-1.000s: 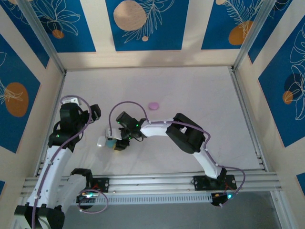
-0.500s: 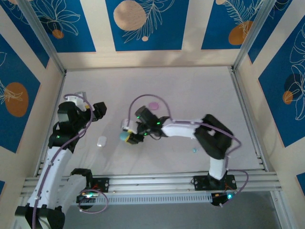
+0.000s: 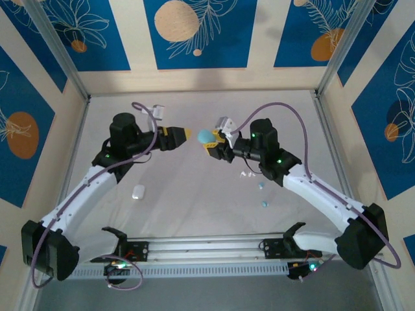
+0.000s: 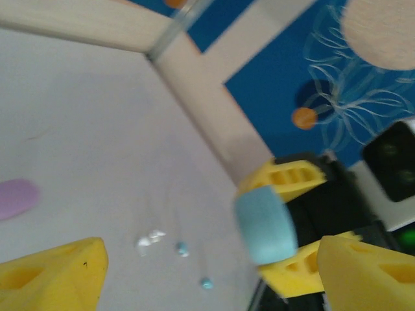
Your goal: Insert wireless bluetooth earbuds into charging case
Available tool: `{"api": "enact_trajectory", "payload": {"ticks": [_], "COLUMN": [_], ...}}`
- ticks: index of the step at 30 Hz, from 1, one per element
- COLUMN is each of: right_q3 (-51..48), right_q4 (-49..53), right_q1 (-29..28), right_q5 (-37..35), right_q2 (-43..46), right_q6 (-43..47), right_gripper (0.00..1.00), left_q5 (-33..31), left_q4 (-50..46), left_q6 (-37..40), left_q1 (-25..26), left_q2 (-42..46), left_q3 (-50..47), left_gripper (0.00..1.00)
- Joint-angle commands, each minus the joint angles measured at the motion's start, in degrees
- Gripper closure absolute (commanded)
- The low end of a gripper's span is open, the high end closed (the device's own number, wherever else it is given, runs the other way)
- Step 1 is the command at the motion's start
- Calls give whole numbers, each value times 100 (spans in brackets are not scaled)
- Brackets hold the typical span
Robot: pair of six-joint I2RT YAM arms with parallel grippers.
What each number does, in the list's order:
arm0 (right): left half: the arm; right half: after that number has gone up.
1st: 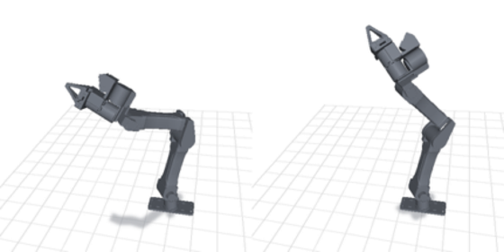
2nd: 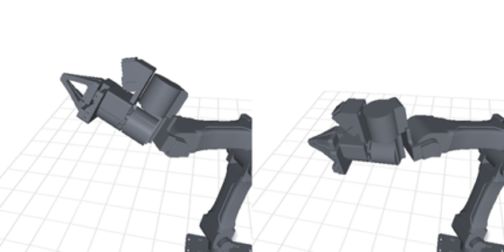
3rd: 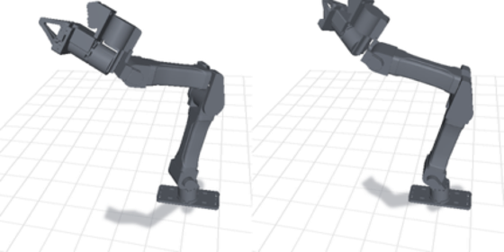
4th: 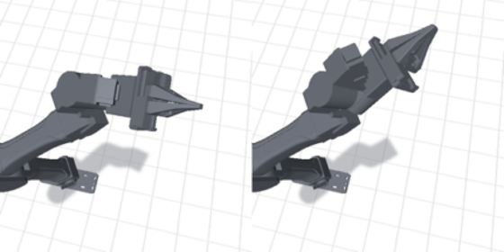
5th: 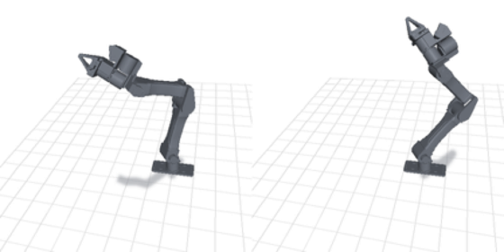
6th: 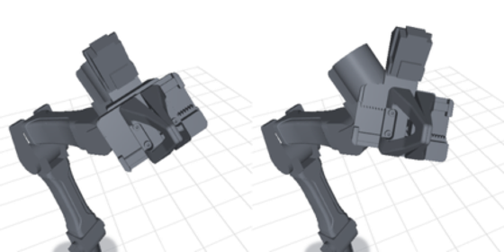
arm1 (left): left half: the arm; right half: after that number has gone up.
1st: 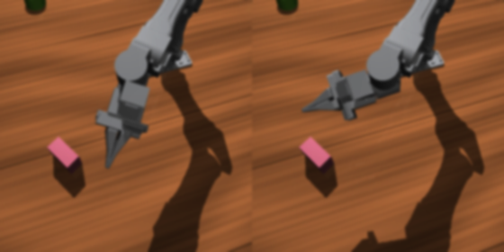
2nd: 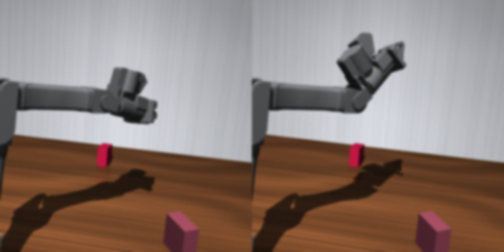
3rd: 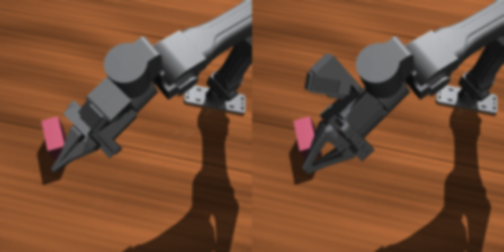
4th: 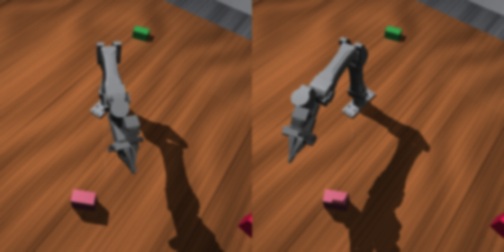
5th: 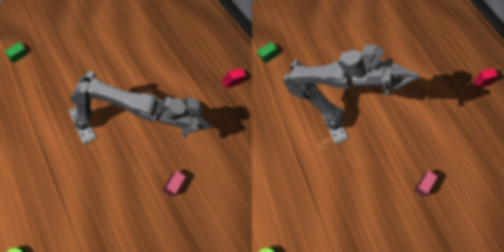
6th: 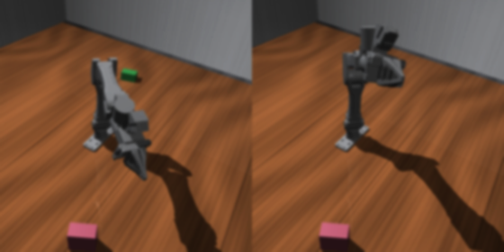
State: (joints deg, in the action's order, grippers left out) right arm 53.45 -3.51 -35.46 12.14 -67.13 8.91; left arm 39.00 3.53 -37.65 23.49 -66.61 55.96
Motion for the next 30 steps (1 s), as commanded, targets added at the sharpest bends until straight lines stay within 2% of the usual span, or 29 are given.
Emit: {"api": "enact_trajectory", "payload": {"ticks": [1, 6, 13, 21, 23, 26, 28, 30], "right_q3": [4, 61, 239, 336, 409, 423, 312, 91], "right_q4": [148, 54, 28, -23, 57, 178, 206, 171], "right_q1": [-31, -165, -336, -451, -518, -596, -590, -511], "right_q5": [-143, -383, -742, -1107, -1194, -1290, -1318, -1031], "right_q2": [141, 157, 80, -62, -106, -120, -32, 156], "right_q6": [-27, 13, 218, 422, 557, 820, 1004, 1271], "right_gripper": [68, 67, 67, 67, 67, 65, 64, 61], "left_q5": [202, 332, 428, 546, 520, 162, -134, -322], "left_q4": [347, 289, 383, 202, 188, 139, 122, 236], "left_q6": [-188, -97, -160, -108, -71, -117, -346, -693], "left_q1": [194, 462, 555, 695, 701, 700, 701, 698], "left_q2": [-176, -462, -662, -885, -858, -765, -705, -662], "left_q3": [231, 438, 496, 687, 696, 678, 658, 621], "left_gripper": [16, 17, 25, 48, 59, 79, 83, 86]}}
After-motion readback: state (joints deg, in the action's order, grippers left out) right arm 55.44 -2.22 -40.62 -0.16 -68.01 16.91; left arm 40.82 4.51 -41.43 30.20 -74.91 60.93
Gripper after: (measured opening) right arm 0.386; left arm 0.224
